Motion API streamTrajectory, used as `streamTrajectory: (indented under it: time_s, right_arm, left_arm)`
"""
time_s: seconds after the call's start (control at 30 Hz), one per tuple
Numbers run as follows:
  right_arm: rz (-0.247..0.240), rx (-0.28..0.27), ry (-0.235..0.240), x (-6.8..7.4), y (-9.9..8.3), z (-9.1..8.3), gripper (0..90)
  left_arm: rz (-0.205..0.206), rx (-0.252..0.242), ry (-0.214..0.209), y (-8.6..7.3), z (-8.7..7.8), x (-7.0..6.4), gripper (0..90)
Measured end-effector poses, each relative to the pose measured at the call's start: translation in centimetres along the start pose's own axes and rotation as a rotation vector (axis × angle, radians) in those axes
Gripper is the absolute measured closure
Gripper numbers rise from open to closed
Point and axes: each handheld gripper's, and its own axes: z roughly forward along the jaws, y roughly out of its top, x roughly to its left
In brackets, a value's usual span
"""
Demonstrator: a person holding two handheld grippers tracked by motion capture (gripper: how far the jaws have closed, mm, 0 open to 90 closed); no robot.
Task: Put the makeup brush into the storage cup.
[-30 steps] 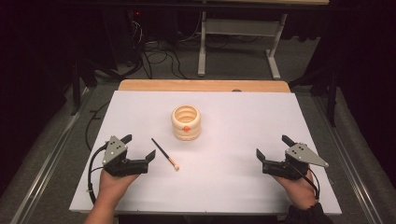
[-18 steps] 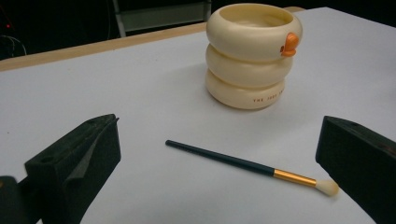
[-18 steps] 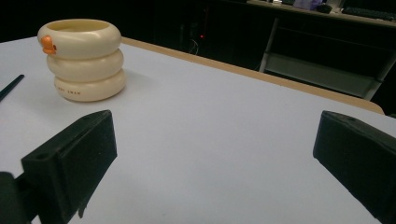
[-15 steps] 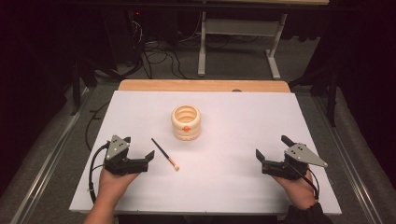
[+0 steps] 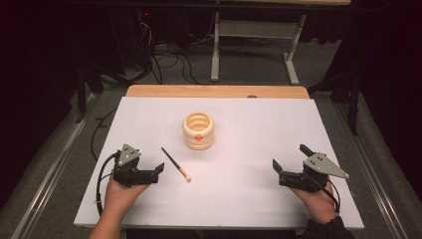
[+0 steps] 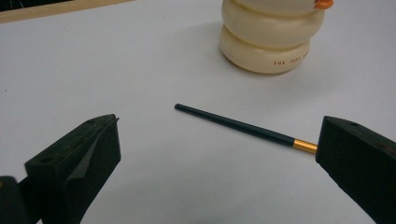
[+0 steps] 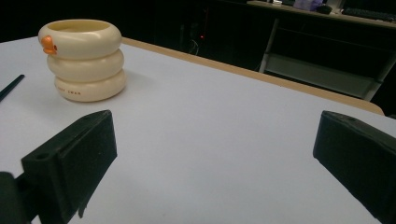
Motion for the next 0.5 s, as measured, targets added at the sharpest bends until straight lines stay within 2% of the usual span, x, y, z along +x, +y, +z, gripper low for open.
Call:
streamTrajectory:
  time_s: [0.23, 0.5]
  right_arm:
    - [0.003, 0.0, 0.001, 0.03, -0.03, 0.04, 0.8]
    - [0.002, 0.005, -0.005, 0.07, -0.01, -0.01, 0.8]
  left_arm:
    - [0.011, 0.049, 0.019, -0.13, 0.36, 0.02, 0.8]
    - [-0.001, 0.11, 0.028, -0.39, 0.88, 0.18, 1.0]
